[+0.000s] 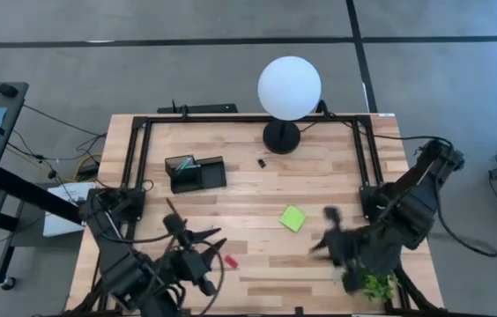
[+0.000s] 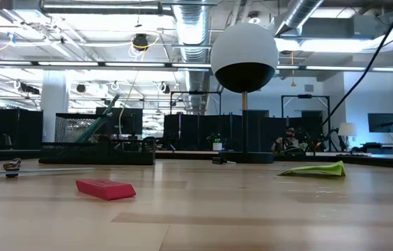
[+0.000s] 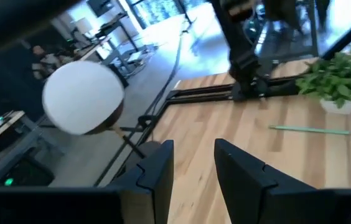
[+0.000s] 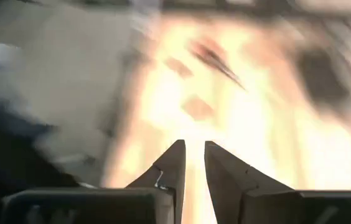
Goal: Pick and place office supplies into organizer
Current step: Put the blue pencil into the black desk organizer
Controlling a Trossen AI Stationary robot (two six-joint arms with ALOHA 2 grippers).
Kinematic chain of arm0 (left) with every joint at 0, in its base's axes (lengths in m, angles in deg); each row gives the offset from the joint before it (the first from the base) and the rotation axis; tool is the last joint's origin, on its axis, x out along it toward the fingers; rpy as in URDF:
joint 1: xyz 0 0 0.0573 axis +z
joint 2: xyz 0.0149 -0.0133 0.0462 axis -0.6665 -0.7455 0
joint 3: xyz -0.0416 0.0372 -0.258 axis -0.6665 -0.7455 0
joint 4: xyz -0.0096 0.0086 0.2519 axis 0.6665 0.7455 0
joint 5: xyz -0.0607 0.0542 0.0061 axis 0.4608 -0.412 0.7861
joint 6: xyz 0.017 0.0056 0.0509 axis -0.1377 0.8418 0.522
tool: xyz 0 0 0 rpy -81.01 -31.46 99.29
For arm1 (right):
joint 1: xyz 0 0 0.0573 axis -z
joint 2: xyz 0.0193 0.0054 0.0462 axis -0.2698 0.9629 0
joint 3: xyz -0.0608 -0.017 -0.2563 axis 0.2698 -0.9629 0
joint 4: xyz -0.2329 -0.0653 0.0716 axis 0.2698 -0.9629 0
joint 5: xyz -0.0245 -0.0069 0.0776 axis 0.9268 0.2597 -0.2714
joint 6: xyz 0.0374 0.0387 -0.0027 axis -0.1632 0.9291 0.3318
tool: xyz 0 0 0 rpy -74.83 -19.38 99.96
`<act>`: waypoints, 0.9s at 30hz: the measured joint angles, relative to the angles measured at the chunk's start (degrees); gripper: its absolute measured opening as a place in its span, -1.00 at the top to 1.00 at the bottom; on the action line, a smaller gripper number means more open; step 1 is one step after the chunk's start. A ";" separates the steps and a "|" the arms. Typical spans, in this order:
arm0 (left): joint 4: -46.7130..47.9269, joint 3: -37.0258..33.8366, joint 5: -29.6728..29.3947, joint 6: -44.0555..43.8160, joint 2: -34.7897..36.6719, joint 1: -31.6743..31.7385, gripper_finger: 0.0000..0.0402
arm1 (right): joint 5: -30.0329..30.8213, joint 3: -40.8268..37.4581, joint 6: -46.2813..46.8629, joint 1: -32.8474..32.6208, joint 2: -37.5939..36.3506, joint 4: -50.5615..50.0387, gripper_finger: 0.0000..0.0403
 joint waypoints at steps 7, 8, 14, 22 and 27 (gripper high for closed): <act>-0.94 -1.65 -0.90 -1.88 -1.21 -2.20 0.44 | 3.00 -2.37 46.27 -0.47 2.01 -33.72 0.72; -0.62 -1.66 -1.36 -2.12 -1.59 -2.45 0.44 | 0.39 -4.14 48.31 -0.11 2.98 -33.87 0.72; -0.42 -1.69 -4.30 -3.84 -2.27 -2.90 0.44 | -10.62 -14.25 54.50 4.45 9.20 -33.35 0.72; -0.39 -1.67 -1.43 -4.20 -2.32 -3.44 0.44 | -23.43 -18.58 54.45 9.37 17.84 -32.62 0.75; -0.39 -1.65 -1.27 -4.02 -2.34 -3.63 0.44 | -30.92 -18.53 56.64 11.09 23.54 -30.37 0.85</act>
